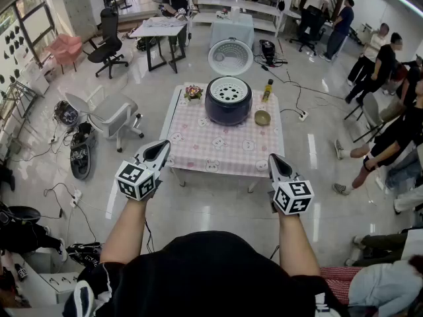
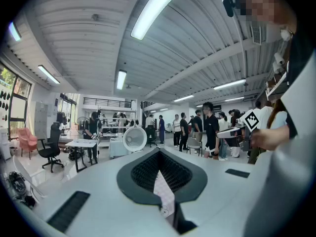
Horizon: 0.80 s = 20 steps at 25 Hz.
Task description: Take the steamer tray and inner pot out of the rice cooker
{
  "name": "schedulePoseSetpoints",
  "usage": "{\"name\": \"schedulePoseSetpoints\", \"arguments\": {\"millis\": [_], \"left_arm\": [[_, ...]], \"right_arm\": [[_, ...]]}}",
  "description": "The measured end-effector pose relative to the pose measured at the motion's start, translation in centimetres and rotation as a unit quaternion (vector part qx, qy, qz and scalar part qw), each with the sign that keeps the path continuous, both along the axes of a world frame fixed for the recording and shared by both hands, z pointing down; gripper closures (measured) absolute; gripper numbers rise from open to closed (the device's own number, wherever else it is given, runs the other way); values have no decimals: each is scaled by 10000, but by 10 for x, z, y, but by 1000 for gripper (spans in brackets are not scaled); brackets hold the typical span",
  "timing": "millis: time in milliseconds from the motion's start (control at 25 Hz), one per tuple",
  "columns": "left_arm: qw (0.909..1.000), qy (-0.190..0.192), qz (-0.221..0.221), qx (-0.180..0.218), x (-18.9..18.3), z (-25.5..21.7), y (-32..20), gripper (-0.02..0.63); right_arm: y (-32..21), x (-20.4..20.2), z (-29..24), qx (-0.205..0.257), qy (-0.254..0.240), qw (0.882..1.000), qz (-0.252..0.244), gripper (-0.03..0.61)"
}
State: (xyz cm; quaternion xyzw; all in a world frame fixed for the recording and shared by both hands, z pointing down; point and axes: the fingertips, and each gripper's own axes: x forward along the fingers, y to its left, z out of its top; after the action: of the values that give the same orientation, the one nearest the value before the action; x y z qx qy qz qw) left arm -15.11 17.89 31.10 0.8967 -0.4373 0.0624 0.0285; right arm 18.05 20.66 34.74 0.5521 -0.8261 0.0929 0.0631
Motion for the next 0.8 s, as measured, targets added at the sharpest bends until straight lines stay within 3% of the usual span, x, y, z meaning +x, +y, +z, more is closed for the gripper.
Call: {"name": "schedulePoseSetpoints", "arguments": {"millis": [400,560,800], "left_arm": [[9999,-82,44,-98,55,13,22,594],[9998,-158,4,-158,64,19,29,594],[9998,-188,-49,-64,70,8,22,594]], "right_arm": [[3,29,1,77,-6,9994,-323,574],[7,41,6,78,-234,9990,-375,571],[2,49,7,89,-203,9989,-418,569]]}}
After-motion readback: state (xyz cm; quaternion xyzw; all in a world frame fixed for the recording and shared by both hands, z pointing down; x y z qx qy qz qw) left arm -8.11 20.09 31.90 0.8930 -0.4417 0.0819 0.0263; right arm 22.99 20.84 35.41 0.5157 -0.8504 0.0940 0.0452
